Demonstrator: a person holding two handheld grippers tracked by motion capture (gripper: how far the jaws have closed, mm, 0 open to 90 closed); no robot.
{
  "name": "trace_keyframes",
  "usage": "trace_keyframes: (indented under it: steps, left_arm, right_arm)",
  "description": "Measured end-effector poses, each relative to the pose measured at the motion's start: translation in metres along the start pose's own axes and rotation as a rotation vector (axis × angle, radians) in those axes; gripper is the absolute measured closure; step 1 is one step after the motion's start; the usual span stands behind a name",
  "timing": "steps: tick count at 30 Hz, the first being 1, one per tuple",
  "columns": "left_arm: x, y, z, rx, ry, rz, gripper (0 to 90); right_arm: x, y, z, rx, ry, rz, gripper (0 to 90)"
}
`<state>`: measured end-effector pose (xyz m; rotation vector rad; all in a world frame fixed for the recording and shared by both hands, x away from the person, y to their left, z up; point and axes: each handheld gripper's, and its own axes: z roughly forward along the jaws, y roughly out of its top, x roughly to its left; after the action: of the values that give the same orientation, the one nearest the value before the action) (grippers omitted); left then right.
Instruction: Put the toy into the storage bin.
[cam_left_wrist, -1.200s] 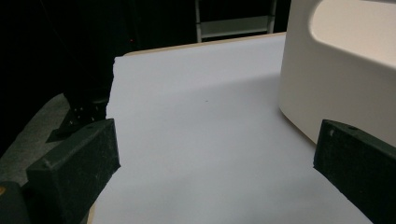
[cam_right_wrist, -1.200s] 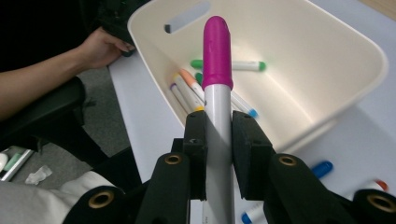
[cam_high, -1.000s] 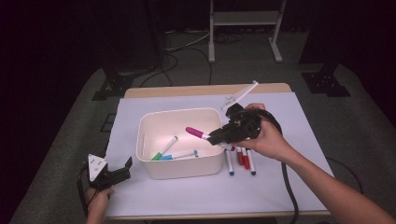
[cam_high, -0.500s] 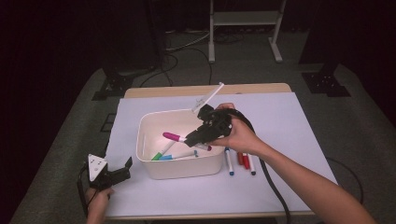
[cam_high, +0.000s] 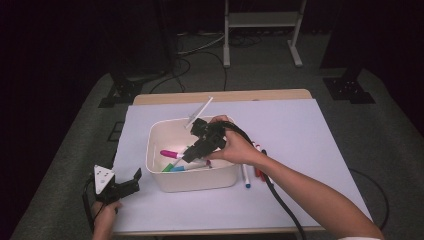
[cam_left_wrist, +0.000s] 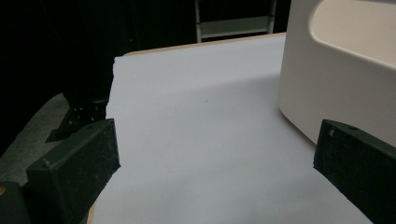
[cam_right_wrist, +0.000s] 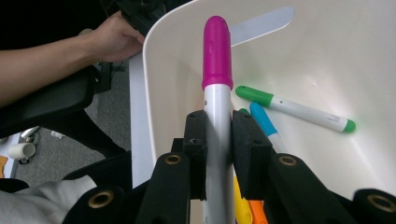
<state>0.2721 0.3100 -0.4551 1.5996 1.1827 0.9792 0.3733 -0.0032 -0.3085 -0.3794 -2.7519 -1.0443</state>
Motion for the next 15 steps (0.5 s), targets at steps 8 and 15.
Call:
trace_keyframes:
  steps: [8, 15]
  left_arm:
    - [0.000, 0.000, 0.000, -0.001, -0.002, -0.005, 0.0]
    - [0.000, 0.000, 0.000, 0.001, -0.003, -0.004, 0.0]
  right_arm:
    - [-0.006, 0.004, 0.020, 0.031, 0.017, -0.005, 75.5]
    - [-0.007, 0.005, 0.033, 0.071, 0.027, -0.016, 75.4]
